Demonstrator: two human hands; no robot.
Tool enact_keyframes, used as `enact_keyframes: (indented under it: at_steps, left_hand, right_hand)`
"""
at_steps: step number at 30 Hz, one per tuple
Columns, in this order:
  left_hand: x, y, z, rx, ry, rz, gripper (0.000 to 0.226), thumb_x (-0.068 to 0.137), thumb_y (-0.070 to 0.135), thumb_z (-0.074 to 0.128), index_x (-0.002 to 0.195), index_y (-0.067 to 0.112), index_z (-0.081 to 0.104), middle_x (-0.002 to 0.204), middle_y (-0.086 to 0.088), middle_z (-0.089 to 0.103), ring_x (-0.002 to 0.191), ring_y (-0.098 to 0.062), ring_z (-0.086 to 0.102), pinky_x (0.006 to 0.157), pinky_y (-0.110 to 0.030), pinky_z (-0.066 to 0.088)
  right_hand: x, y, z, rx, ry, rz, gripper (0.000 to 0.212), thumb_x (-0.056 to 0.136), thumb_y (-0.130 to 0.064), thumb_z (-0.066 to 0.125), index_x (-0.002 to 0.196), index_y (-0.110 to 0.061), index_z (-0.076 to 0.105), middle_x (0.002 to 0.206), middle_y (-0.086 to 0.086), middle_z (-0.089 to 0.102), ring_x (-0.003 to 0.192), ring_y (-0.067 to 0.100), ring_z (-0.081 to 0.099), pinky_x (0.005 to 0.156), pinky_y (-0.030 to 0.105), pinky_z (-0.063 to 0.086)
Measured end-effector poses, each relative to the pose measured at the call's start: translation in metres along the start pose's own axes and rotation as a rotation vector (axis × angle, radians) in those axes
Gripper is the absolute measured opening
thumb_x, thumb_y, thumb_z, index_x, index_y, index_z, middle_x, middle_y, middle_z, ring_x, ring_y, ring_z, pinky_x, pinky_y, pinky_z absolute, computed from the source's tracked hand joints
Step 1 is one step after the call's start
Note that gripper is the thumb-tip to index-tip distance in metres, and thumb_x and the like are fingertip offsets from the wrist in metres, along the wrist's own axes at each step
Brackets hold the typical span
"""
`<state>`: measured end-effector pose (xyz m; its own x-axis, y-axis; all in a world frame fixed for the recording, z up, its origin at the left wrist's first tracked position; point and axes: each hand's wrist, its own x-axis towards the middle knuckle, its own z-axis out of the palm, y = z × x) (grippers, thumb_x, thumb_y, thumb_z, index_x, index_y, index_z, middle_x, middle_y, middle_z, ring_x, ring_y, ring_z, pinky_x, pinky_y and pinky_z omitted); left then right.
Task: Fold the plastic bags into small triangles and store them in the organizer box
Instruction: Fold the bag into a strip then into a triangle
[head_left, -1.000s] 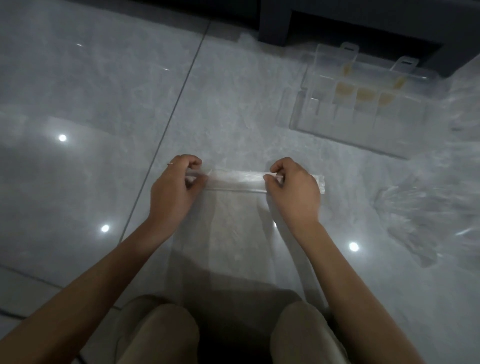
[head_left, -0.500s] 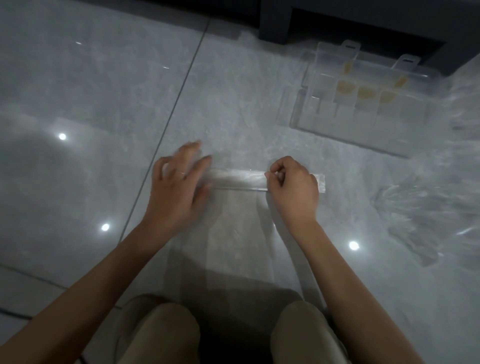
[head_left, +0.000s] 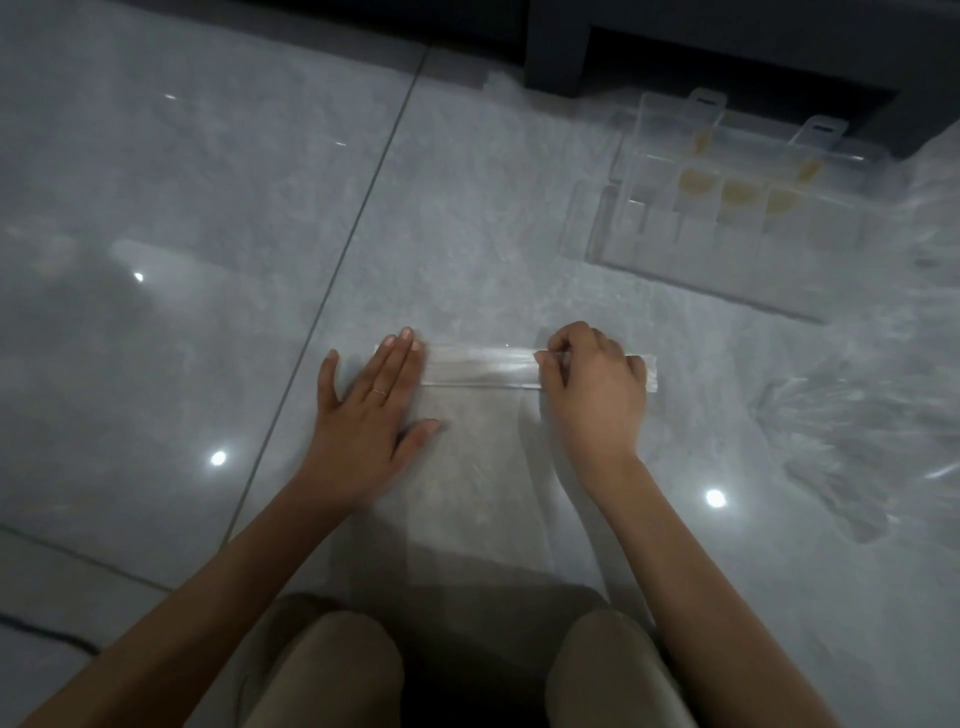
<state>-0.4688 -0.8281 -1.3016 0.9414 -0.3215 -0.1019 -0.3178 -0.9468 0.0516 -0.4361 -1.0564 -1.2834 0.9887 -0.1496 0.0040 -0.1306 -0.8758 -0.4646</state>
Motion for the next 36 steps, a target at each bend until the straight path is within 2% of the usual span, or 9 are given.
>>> enact_keyframes:
  at_steps: [4,6,8,11,13,17,21,31,36]
  left_hand:
    - [0.000,0.004,0.001,0.012,0.018,-0.026,0.073,0.099,0.057,0.014,0.151,0.009,0.028,0.158,-0.008,0.024,0.145,-0.016,0.021,0.114,-0.057,0.008]
    - [0.000,0.004,0.002,0.017,0.021,-0.009,0.069,0.097,0.053,0.021,0.151,0.010,0.026,0.158,-0.008,0.024,0.145,-0.015,0.018,0.114,-0.056,0.002]
    - [0.000,0.002,0.004,0.029,0.017,-0.004,0.069,0.093,0.045,0.029,0.151,0.009,0.027,0.157,-0.009,0.025,0.145,-0.015,0.015,0.114,-0.051,-0.007]
    - [-0.001,0.000,0.006,0.005,0.023,-0.006,0.069,0.090,0.040,0.033,0.151,0.008,0.023,0.158,-0.009,0.024,0.145,-0.016,0.016,0.114,-0.051,-0.010]
    - [0.000,0.000,0.006,-0.013,0.032,0.005,0.070,0.090,0.039,0.033,0.151,0.008,0.020,0.158,-0.009,0.022,0.145,-0.017,0.017,0.113,-0.055,-0.005]
    - [0.001,0.003,0.002,-0.021,0.012,-0.033,0.067,0.096,0.047,0.025,0.152,0.012,0.019,0.159,-0.005,0.019,0.146,-0.014,0.015,0.113,-0.056,-0.003]
    - [0.001,0.004,0.002,-0.028,-0.020,-0.077,0.071,0.096,0.059,0.019,0.154,0.017,0.019,0.161,0.001,0.016,0.147,-0.010,0.011,0.113,-0.053,-0.010]
    - [-0.001,0.005,0.003,-0.067,0.008,-0.091,0.075,0.095,0.060,0.021,0.154,0.014,0.017,0.161,-0.003,0.012,0.148,-0.012,0.009,0.115,-0.054,-0.010]
    - [-0.012,0.010,-0.005,-0.082,0.064,0.021,0.070,0.093,0.045,0.035,0.154,0.016,0.016,0.162,-0.003,0.007,0.149,-0.012,0.003,0.114,-0.057,-0.005]
  right_hand:
    - [-0.011,-0.031,-0.002,-0.069,0.162,-0.200,0.032,0.092,-0.037,0.051,0.112,-0.014,0.062,0.110,0.009,0.060,0.097,0.025,0.051,0.082,0.034,0.030]
    - [-0.020,-0.055,0.006,-0.007,0.044,-0.380,0.046,0.095,-0.037,0.038,0.128,-0.011,0.058,0.129,0.010,0.059,0.117,0.025,0.051,0.100,0.035,0.030]
    - [-0.029,-0.073,0.021,-0.051,-0.137,-0.470,0.058,0.098,-0.041,0.026,0.141,-0.007,0.046,0.147,0.010,0.045,0.137,0.024,0.039,0.116,0.034,0.017]
    - [-0.038,-0.075,0.044,-0.062,-0.329,-0.432,0.070,0.099,-0.050,0.006,0.151,-0.007,0.025,0.158,0.010,0.023,0.148,0.020,0.016,0.121,0.033,0.002]
    - [-0.041,-0.067,0.052,-0.106,-0.341,-0.420,0.072,0.099,-0.051,0.000,0.150,-0.006,0.024,0.158,0.010,0.025,0.147,0.019,0.019,0.122,0.034,0.006]
    - [-0.039,-0.045,0.052,-0.137,-0.242,-0.411,0.063,0.099,-0.044,0.023,0.146,-0.005,0.037,0.153,0.011,0.036,0.141,0.021,0.035,0.116,0.035,0.018]
    - [-0.037,-0.017,0.039,-0.149,-0.181,-0.335,0.061,0.097,-0.040,0.028,0.149,-0.010,0.033,0.156,0.006,0.032,0.143,0.019,0.032,0.117,0.035,0.016]
    - [-0.036,0.015,0.017,-0.182,-0.078,-0.193,0.058,0.099,-0.036,0.025,0.147,-0.007,0.037,0.153,0.009,0.037,0.139,0.023,0.038,0.113,0.036,0.017]
    - [-0.014,0.012,-0.001,-0.012,0.107,-0.095,0.046,0.093,-0.020,0.043,0.137,-0.006,0.049,0.112,0.011,0.066,0.103,0.027,0.060,0.096,0.031,0.031]
